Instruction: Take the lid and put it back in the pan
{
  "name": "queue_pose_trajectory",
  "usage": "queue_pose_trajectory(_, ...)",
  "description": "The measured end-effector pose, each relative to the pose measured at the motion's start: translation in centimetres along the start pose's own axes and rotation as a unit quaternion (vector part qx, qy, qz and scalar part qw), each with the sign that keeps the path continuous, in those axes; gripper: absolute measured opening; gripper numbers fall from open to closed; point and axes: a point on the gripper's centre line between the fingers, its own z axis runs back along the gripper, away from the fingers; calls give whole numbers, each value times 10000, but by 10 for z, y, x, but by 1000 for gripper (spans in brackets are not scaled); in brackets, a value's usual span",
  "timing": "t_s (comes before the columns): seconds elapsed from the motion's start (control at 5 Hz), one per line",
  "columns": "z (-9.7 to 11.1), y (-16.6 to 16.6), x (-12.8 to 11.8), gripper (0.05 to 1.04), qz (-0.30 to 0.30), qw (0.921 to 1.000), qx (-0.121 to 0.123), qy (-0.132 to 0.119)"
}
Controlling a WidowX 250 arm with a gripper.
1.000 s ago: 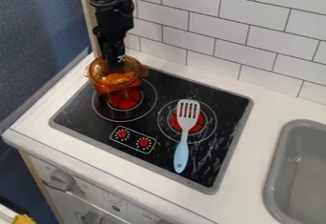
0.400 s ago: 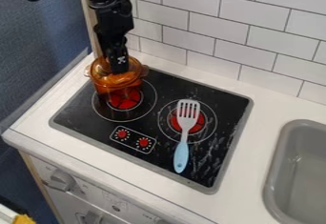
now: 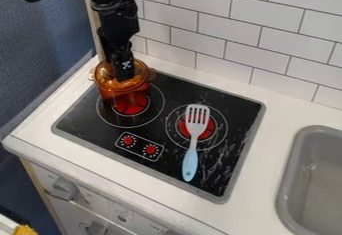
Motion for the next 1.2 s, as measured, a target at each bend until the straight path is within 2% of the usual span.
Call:
queue_pose_trajectory(0.2,17,-2,3,1001,5,9999,66,-132)
queue_pose_trajectory(0.4,45,-1,9,1001,-59,9987,319,-403)
queue_pose_trajectory(0.6,60,-3,2,1001,-40,9973,496,-531)
queue_pose_trajectory(1.2,60,-3,1,1001,-49,9973,504,-534)
